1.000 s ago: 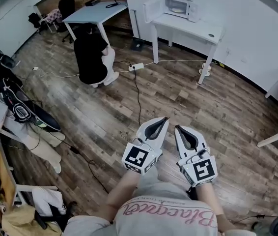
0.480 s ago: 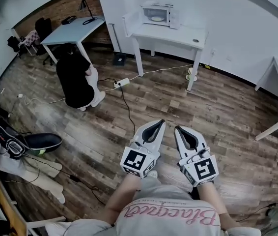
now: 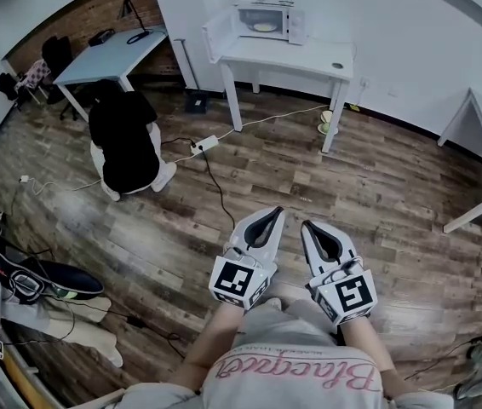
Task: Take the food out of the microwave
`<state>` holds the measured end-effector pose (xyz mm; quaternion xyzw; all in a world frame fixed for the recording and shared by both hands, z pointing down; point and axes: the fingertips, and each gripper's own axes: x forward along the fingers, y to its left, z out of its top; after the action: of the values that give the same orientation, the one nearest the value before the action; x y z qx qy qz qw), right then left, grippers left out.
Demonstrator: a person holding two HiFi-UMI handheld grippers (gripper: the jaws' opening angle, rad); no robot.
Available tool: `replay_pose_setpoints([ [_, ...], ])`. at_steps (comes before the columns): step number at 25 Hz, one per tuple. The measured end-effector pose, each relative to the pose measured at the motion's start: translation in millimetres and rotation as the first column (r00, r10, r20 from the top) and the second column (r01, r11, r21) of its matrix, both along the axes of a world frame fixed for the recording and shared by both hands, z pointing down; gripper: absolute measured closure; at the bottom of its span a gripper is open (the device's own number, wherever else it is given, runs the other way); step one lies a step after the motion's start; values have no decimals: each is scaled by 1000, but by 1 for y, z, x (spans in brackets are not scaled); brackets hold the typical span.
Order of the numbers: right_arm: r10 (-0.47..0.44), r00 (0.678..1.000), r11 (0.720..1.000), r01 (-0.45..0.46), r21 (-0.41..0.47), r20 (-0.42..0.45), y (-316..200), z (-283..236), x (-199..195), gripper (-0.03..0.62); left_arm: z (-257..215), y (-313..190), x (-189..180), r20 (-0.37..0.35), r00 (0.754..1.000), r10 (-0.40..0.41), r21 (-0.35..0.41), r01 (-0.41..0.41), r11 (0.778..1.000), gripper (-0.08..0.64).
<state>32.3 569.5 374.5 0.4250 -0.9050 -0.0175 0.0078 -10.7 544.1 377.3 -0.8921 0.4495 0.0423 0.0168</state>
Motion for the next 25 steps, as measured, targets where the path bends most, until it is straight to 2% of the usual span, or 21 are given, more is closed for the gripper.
replay_pose_setpoints([
  [11,19,1000,1000,-19,-9,-9,-53,1,-7,583,6,-47,-26,-26,999,-32,-18,32,999,552],
  [19,39,999,999,-39,5,17,-117,-3,2,583,5,-100,-23,-6,1000,-22,-8,22,1000,552],
  [25,11,1000,1000,-12,29,22,-177,-12,11,583,-10,-161,-7,26,1000,-13,23,13,1000,552],
])
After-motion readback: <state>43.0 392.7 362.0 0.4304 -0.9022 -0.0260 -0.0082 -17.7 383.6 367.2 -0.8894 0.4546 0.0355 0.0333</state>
